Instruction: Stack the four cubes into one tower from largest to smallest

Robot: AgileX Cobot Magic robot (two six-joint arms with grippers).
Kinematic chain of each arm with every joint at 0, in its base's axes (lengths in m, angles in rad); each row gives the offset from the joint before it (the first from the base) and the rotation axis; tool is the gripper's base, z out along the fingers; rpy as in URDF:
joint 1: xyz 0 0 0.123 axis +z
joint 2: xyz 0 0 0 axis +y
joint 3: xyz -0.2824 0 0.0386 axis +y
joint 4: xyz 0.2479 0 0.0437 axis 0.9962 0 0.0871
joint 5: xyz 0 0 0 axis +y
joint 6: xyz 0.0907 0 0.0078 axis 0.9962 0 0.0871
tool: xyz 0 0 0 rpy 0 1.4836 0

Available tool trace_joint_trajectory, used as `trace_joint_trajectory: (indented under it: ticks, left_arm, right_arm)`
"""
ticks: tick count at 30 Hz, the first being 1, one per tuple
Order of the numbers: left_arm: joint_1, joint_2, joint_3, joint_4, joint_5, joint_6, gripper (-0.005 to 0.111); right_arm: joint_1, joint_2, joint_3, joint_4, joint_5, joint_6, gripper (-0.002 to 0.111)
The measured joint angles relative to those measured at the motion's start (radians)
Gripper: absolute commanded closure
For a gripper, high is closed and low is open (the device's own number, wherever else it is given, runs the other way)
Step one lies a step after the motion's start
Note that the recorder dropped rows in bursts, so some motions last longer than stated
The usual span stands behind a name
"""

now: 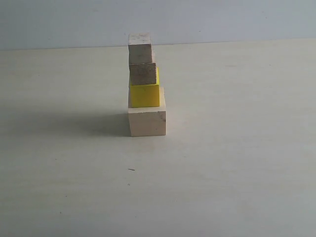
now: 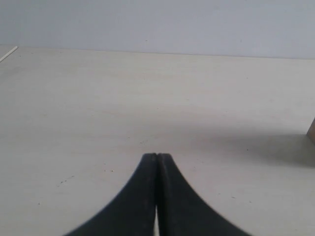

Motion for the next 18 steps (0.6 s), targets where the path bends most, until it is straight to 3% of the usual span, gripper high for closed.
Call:
trace_joint_trajectory:
  ticks: [4,12,18]
  left_arm:
    - [0.0,0.0,0.0,0.0,0.0,0.0,0.107]
    - [0.0,0.0,0.0,0.0,0.0,0.0,0.107]
    - [0.0,0.0,0.0,0.0,0.0,0.0,0.107]
  right_arm:
    - [0.0,-0.03,0.104,0.065,-0.112,-0.05,0.108]
    - [0.0,-0.128,0.224,0.549,-0.185,-0.615,0.108]
    - [0.0,-0.166,0.224,0.598,-0.163,-0.735,0.108]
